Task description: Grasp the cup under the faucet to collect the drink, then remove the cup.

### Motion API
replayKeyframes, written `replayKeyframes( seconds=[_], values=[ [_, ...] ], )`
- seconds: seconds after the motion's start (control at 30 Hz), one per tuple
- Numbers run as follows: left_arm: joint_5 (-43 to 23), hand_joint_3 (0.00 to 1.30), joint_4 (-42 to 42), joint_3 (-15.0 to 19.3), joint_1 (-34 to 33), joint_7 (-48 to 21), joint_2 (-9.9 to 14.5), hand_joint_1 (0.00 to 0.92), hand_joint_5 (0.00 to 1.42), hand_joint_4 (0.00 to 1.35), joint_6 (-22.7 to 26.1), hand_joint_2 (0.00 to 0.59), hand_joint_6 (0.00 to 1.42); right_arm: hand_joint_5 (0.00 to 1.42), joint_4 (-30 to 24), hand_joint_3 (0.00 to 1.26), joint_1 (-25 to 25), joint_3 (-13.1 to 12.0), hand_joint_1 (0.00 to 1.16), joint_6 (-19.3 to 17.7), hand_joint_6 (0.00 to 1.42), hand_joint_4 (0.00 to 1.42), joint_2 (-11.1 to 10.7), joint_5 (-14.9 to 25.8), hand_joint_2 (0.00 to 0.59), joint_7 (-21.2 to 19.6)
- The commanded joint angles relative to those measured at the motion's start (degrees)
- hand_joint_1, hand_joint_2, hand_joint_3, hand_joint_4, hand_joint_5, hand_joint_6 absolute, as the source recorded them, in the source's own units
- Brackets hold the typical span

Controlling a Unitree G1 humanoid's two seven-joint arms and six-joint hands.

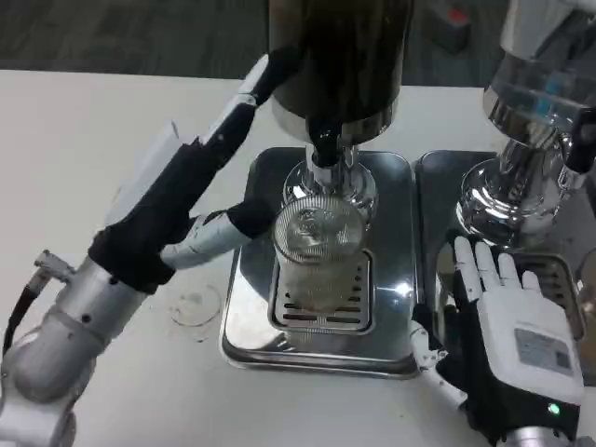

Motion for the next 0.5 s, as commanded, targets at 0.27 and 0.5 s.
replayKeyframes(
  seconds=[0.27,0.5],
  values=[
    [-1.2,0.00,4.3,1.2,-3.8,-9.4,-5.4,0.000,0.00,0.00,2.2,0.099,0.00,0.00,0.0,0.00,0.9,-0.4,0.28,0.9,0.00,0.00,1.9,0.3,0.534,-2.1],
    [2.0,0.00,2.3,0.9,-2.5,-10.1,-5.1,0.000,0.02,0.00,-0.3,0.101,0.00,0.00,0.3,0.00,0.8,-0.5,0.28,1.0,0.00,0.00,2.5,0.8,0.536,-2.3]
  ],
)
